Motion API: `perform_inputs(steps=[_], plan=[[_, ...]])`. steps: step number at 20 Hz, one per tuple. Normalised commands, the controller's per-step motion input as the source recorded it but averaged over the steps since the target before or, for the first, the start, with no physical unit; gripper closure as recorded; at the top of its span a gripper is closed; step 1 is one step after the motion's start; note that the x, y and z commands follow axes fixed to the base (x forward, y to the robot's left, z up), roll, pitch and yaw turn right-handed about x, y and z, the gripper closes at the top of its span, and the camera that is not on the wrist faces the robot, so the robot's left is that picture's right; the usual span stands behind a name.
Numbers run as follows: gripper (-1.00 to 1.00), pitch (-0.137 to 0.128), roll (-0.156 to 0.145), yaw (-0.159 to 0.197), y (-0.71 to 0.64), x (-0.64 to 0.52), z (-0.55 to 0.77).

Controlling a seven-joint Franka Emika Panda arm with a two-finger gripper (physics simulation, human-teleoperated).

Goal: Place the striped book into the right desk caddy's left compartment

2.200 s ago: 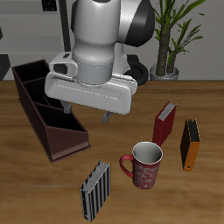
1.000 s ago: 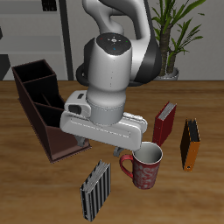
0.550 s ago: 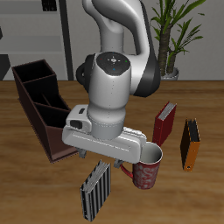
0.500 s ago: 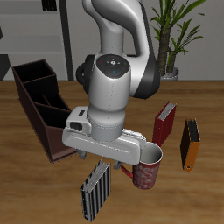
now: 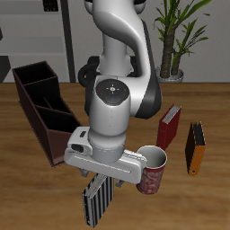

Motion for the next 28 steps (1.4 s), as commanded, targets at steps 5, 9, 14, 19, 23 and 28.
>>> perform_inputs(steps=[5,9,14,19,23,28], plan=[[1.00,0.020,0.001,0.001,-0.06,0.03,-0.18],[1.00,0.006,-0.012,-0.013,-0.09,0.02,-0.02],[1.00,-0.020,-0.005,0.002,-0.04,-0.04,0.13],[1.00,-0.049,-0.007,-0.014,-0.05,-0.14,0.40],[1.00,-0.086,-0.015,-0.010,-0.10,-0.32,0.72],[1.00,-0.111,-0.001,0.027,-0.07,-0.50,0.80]])
